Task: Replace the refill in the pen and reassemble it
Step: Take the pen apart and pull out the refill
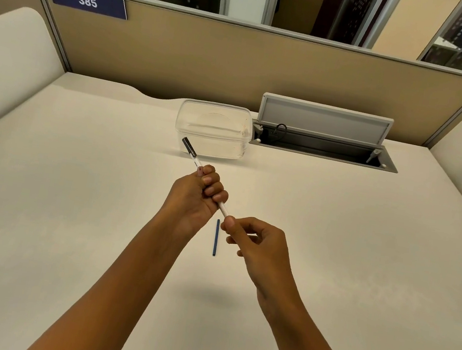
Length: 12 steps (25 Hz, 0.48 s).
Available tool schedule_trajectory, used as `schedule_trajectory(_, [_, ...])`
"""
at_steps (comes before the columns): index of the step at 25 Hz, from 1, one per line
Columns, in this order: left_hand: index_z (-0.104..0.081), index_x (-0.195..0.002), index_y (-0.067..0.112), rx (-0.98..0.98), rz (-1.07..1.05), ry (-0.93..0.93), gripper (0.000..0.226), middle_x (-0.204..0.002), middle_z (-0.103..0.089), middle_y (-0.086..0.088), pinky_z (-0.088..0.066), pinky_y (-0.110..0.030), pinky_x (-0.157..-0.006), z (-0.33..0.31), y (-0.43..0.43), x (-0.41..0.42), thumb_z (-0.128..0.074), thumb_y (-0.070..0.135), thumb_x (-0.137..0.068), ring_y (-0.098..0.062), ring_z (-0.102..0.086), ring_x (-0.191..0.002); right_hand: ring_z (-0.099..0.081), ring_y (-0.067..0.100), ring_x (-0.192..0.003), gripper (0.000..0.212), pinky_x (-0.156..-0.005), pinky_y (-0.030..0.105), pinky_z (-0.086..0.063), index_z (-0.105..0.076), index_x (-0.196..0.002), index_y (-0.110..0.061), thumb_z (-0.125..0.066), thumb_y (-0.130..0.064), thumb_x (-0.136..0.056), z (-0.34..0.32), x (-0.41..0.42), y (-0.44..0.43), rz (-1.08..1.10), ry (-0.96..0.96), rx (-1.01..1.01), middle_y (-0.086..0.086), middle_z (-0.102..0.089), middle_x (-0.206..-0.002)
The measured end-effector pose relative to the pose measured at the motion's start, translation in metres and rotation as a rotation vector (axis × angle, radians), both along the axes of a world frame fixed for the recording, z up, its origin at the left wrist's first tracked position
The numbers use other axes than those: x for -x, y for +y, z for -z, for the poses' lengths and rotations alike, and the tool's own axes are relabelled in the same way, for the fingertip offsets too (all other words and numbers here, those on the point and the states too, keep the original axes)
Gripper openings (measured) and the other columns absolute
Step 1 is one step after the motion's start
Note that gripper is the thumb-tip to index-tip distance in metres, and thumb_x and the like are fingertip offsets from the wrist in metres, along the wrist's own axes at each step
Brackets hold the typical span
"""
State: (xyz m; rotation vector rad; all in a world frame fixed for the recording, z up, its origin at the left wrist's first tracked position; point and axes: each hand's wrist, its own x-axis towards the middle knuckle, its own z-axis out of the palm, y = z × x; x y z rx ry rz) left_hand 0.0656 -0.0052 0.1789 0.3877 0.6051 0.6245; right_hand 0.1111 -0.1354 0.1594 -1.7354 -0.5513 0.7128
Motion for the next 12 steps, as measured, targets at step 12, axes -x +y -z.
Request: schedule_trajectory(12, [-0.034,-0.061,0.016,0.156,0.036,0.012,0.043,-0.037,-0.033,0.005,-0.022,-0.013,-0.038,0.011,0.010,-0.002,-0.009,-0.010,-0.086,-0.009,-0.025,-0.027,-0.054,0.015,-0.056,0.014,-0.048,0.019,-0.046,-0.066,-0.080,-0.008,-0.068,-0.021,-0.084,0.014,0.012,0.005,0.059,-1.054,-0.011,0.004,-0.059,-0.072])
